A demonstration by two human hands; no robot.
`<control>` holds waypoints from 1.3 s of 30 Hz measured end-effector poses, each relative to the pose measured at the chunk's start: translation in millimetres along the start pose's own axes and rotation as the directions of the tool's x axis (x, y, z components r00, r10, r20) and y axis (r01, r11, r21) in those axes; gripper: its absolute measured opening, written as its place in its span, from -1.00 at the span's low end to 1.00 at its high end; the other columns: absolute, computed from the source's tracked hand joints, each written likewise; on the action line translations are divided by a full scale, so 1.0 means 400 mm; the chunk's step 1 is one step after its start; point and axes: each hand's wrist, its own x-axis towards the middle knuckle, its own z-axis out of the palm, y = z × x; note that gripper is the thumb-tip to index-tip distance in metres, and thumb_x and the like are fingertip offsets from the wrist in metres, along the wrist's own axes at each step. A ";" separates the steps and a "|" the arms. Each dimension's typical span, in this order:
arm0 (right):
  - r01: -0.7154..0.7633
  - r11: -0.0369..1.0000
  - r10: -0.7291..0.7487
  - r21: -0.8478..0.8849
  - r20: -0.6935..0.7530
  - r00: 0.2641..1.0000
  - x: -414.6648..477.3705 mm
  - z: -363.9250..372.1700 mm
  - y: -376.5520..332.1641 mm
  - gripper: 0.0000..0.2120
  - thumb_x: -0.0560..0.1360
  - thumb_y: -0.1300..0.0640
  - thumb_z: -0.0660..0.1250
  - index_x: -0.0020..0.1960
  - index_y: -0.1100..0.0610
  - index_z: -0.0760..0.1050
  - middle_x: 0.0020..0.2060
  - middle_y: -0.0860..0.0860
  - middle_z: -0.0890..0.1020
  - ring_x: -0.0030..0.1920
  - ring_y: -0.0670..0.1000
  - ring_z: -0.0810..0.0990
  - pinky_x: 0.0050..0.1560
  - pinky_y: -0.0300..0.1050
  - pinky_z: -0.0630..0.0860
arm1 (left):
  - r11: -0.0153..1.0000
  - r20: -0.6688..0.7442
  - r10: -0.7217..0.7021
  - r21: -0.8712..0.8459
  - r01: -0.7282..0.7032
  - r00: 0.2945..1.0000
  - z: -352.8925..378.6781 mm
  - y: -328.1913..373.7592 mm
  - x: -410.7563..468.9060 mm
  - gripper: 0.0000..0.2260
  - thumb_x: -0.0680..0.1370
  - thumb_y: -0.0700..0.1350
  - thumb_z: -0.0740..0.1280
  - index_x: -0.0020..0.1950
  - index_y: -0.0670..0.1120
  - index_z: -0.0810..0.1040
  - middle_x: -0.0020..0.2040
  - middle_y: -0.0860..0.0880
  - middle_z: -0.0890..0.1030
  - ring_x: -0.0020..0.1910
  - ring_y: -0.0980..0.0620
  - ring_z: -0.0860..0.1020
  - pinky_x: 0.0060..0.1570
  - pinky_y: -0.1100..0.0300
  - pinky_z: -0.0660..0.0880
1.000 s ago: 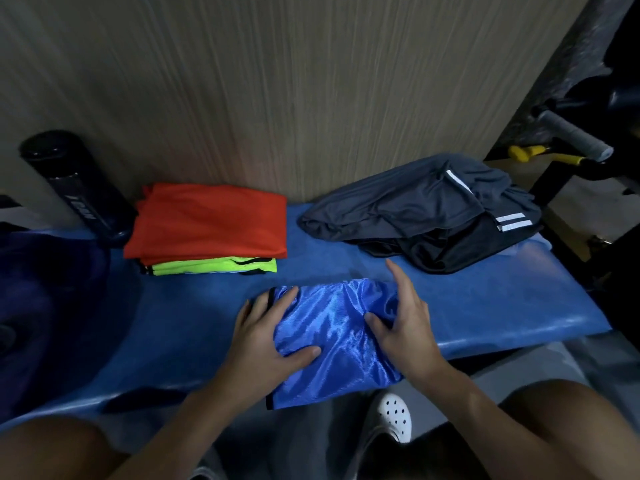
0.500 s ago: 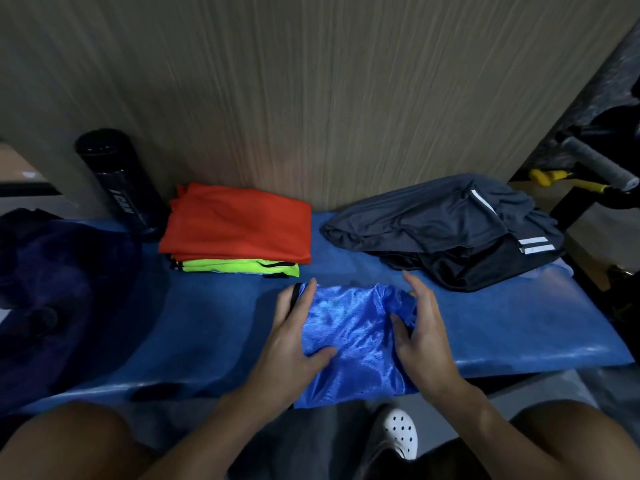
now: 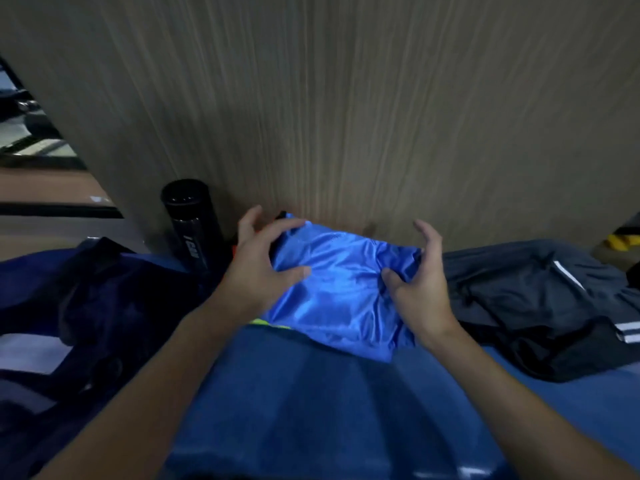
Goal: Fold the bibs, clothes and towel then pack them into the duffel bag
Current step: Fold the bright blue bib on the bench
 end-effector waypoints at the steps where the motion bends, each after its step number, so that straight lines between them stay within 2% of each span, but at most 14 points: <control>1: -0.019 0.999 0.019 0.029 0.006 1.000 0.029 0.036 -0.003 -0.27 0.44 0.46 0.35 0.45 -0.02 0.19 0.16 -0.06 0.44 0.10 -0.16 0.51 0.28 -0.18 0.45 | 0.999 0.007 -0.023 0.030 0.023 1.000 -0.021 -0.021 0.026 -0.42 0.38 -0.23 0.57 0.23 0.27 0.47 0.55 -0.11 0.04 0.48 0.23 0.07 0.35 0.54 0.10; 3: -0.048 0.998 0.046 0.035 0.036 0.998 0.077 0.106 0.015 -0.25 0.42 0.43 0.37 0.45 -0.04 0.18 0.20 0.01 0.44 0.17 -0.04 0.52 0.30 -0.02 0.47 | 0.989 0.022 -0.078 0.127 0.075 0.997 -0.045 -0.067 0.059 -0.47 0.44 -0.20 0.52 0.35 0.12 0.49 0.57 -0.15 -0.02 0.53 0.14 0.05 0.35 0.54 0.06; 5: -0.040 0.999 0.044 -0.037 0.114 0.993 0.102 0.159 0.046 -0.22 0.40 0.37 0.41 0.47 -0.05 0.14 0.27 0.06 0.42 0.27 0.05 0.46 0.38 0.06 0.38 | 0.949 0.018 -0.072 0.308 0.063 0.997 -0.045 -0.106 0.061 -0.48 0.48 -0.15 0.45 0.44 -0.02 0.44 0.58 -0.21 -0.01 0.55 -0.14 0.14 0.50 0.18 0.15; 7: -0.033 0.984 0.070 -0.172 0.214 0.974 0.114 0.183 0.079 -0.21 0.43 0.32 0.43 0.52 0.01 0.12 0.31 0.07 0.35 0.30 -0.01 0.38 0.39 -0.23 0.23 | 0.875 -0.005 0.061 0.481 -0.051 0.998 -0.026 -0.128 0.053 -0.51 0.48 -0.10 0.33 0.43 -0.10 0.46 0.55 -0.22 0.20 0.49 -0.25 0.26 0.47 -0.15 0.24; 8: -0.015 0.970 0.073 -0.241 0.234 0.969 0.115 0.184 0.089 -0.24 0.45 0.28 0.44 0.52 0.04 0.14 0.31 0.07 0.32 0.31 0.00 0.36 0.34 -0.30 0.20 | 0.842 0.009 0.125 0.527 -0.111 0.992 -0.016 -0.132 0.051 -0.52 0.49 -0.06 0.27 0.42 -0.11 0.48 0.51 -0.19 0.32 0.49 -0.21 0.30 0.46 -0.19 0.24; 11: 0.186 0.804 -0.114 -0.565 0.161 0.980 0.102 0.177 0.101 -0.45 0.51 0.00 0.37 0.45 0.08 0.31 0.37 0.15 0.31 0.38 0.17 0.33 0.38 0.02 0.27 | 0.767 0.096 0.158 0.615 -0.183 0.983 0.022 -0.149 0.047 -0.49 0.57 0.12 0.04 0.43 -0.02 0.47 0.48 -0.02 0.43 0.53 -0.02 0.27 0.53 -0.08 0.10; 13: 0.316 0.681 -0.214 -0.661 0.233 0.949 0.081 0.187 0.089 -0.49 0.57 -0.19 0.10 0.42 0.04 0.38 0.47 0.14 0.28 0.48 0.17 0.22 0.44 0.14 0.16 | 0.738 0.104 0.121 0.656 -0.159 0.987 0.044 -0.176 0.034 -0.46 0.57 0.18 0.00 0.45 0.03 0.46 0.51 -0.01 0.39 0.55 -0.01 0.24 0.52 -0.09 0.13; 17: 0.366 0.600 0.048 -0.712 0.489 0.871 0.033 0.226 0.101 -0.20 0.41 -0.43 -0.42 0.57 -0.20 -0.02 0.59 -0.04 -0.02 0.58 0.02 -0.15 0.54 0.13 -0.18 | 0.724 0.100 0.035 0.684 -0.094 0.994 0.068 -0.218 0.010 -0.42 0.56 0.22 0.00 0.48 0.01 0.43 0.55 -0.09 0.31 0.56 -0.02 0.23 0.48 -0.10 0.22; 20: 0.307 0.624 0.160 -0.719 0.502 0.850 0.032 0.237 0.133 -0.26 0.39 -0.42 -0.43 0.55 -0.26 -0.21 0.58 -0.11 -0.19 0.56 -0.04 -0.30 0.52 0.17 -0.28 | 0.718 0.083 0.000 0.694 -0.058 0.997 0.072 -0.224 0.011 -0.38 0.55 0.25 -0.01 0.50 0.00 0.41 0.56 -0.12 0.29 0.54 -0.04 0.26 0.46 -0.07 0.24; 25: 0.291 0.591 0.195 -0.752 0.483 0.854 0.030 0.224 0.145 -0.26 0.39 -0.41 -0.46 0.55 -0.27 -0.21 0.58 -0.10 -0.20 0.55 -0.06 -0.32 0.52 0.16 -0.29 | 0.711 0.072 -0.044 0.703 -0.020 0.996 0.076 -0.229 0.009 -0.32 0.53 0.28 -0.08 0.54 -0.03 0.34 0.58 -0.08 0.25 0.56 -0.01 0.21 0.50 -0.04 0.15; 31: 0.322 0.544 0.129 -0.775 0.457 0.880 -0.003 0.127 0.120 -0.13 0.34 -0.41 -0.61 0.57 -0.20 -0.14 0.59 -0.10 -0.13 0.56 -0.05 -0.27 0.53 0.18 -0.21 | 0.661 -0.028 0.108 0.749 -0.051 0.994 0.078 -0.126 0.031 -0.53 0.60 0.12 0.06 0.30 -0.11 0.56 0.33 -0.15 0.53 0.33 -0.16 0.46 0.25 -0.15 0.31; 34: 0.273 0.513 0.040 -0.814 0.340 0.940 -0.028 0.034 0.141 -0.34 0.52 -0.31 -0.22 0.49 -0.08 0.26 0.50 -0.01 0.28 0.56 0.05 0.08 0.50 0.23 0.05 | 0.699 0.021 0.268 0.683 -0.210 0.963 0.121 -0.030 0.030 -0.60 0.60 0.06 0.09 0.23 -0.07 0.60 0.25 -0.06 0.57 0.32 -0.11 0.46 0.28 -0.10 0.28; 36: 0.249 0.431 0.001 -0.867 0.276 0.961 -0.039 -0.033 0.168 -0.51 0.49 -0.17 0.11 0.31 0.03 0.49 0.32 0.06 0.51 0.47 0.14 0.30 0.41 0.32 0.24 | 0.745 0.098 0.320 0.588 -0.315 0.942 0.181 0.009 0.016 -0.63 0.57 0.03 0.12 0.19 -0.07 0.61 0.22 -0.03 0.59 0.33 -0.08 0.47 0.30 -0.04 0.29; 39: 0.163 0.346 0.079 -0.924 0.202 0.976 -0.041 -0.121 0.191 -0.59 0.42 -0.02 0.39 0.24 0.05 0.54 0.30 0.09 0.51 0.47 0.18 0.29 0.42 0.34 0.19 | 0.826 0.239 0.336 0.390 -0.407 0.911 0.282 0.042 -0.006 -0.66 0.54 -0.03 0.15 0.18 -0.08 0.61 0.21 -0.03 0.58 0.32 -0.05 0.48 0.28 0.01 0.41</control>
